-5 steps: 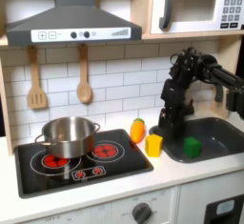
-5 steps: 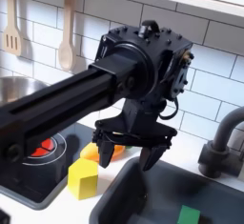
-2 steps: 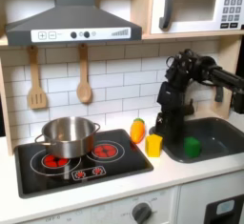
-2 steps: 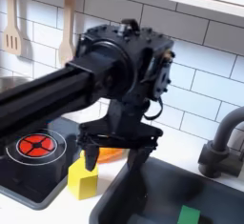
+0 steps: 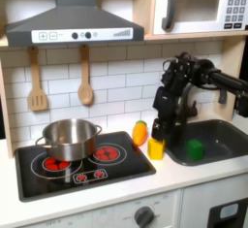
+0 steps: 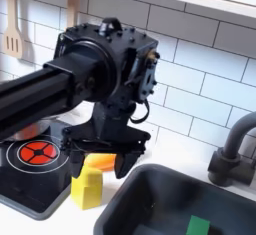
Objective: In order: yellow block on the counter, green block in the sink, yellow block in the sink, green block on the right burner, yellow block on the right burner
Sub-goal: 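Put the yellow block in the sink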
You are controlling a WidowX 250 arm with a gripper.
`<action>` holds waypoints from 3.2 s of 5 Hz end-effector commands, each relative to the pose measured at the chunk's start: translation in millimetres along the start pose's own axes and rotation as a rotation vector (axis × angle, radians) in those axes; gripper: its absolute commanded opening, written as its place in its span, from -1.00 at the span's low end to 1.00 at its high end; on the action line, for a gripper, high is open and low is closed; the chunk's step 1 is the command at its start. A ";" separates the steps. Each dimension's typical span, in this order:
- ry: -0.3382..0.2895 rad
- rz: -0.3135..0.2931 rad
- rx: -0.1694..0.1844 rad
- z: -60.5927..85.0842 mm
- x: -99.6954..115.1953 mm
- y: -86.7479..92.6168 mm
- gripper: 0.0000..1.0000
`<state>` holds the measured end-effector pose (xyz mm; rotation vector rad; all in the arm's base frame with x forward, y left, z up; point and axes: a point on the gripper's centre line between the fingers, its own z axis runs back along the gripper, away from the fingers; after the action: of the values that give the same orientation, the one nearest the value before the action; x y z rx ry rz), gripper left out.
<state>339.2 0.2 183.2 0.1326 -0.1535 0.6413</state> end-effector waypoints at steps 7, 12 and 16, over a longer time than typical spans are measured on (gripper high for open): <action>0.066 0.034 0.043 -28.4 -5.9 -2.2 1.00; 0.066 0.036 0.048 -34.6 -2.5 1.2 -1.00; 0.057 0.009 0.008 -20.0 -4.5 -0.9 -1.00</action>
<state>336.9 1.5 157.7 0.1262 -0.0777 0.6587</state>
